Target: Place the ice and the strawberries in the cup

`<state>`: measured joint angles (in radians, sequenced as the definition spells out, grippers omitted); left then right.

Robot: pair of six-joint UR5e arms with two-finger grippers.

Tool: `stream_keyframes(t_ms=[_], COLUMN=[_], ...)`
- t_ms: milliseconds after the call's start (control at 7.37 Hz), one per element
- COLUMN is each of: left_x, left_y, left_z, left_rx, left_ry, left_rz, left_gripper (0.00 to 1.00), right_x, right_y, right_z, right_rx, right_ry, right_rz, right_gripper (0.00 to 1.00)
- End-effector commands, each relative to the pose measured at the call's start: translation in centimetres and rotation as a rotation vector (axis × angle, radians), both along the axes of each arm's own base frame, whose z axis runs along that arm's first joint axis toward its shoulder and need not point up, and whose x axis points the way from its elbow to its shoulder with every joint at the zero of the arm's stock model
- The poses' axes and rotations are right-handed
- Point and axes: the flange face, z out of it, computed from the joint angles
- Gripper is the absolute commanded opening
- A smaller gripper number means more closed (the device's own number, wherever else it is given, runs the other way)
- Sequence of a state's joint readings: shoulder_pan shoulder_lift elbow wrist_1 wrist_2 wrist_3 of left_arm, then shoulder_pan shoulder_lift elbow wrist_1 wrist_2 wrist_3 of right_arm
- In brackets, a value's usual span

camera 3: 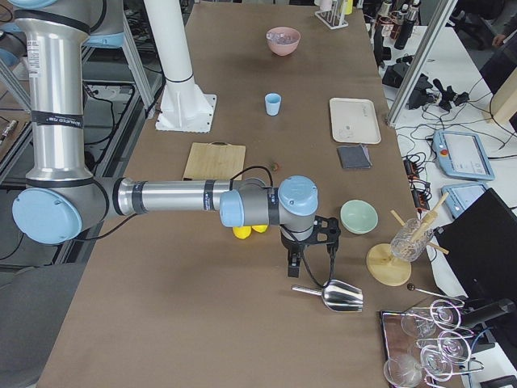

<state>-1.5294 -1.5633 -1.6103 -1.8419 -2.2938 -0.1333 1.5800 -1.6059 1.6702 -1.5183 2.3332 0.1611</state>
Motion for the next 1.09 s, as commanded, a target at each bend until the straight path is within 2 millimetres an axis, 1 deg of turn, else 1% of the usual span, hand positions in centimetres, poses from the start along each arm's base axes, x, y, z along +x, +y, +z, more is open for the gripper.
stream_keyframes(t_ms=[0, 271, 407, 678, 814, 950], left_x=[-0.01, 0.03, -0.02, -0.06, 0.05, 0.02], left_y=[0.1, 0.03, 0.01, 0.05, -0.01, -0.01], left_z=[0.79, 0.45, -0.11, 0.06, 0.66, 0.73], left_rx=[-0.011, -0.006, 0.006, 0.007, -0.016, 0.001], left_ry=[-0.001, 0.004, 0.007, 0.003, 0.008, 0.003], left_rz=[0.001, 0.001, 0.002, -0.002, -0.005, 0.0], left_gripper=[0.98, 0.98, 0.98, 0.98, 0.98, 0.98], right_x=[0.06, 0.0, 0.07, -0.01, -0.01, -0.01], right_y=[0.2, 0.25, 0.26, 0.24, 0.24, 0.17], right_z=[0.08, 0.15, 0.15, 0.06, -0.02, -0.01], right_rx=[0.001, 0.002, 0.002, 0.004, 0.006, 0.006], right_ry=[-0.002, 0.0, 0.0, -0.001, -0.001, -0.001], right_rz=[0.001, -0.001, 0.0, -0.001, -0.001, -0.001], right_gripper=[1.0, 1.0, 1.0, 1.0, 1.0, 1.0])
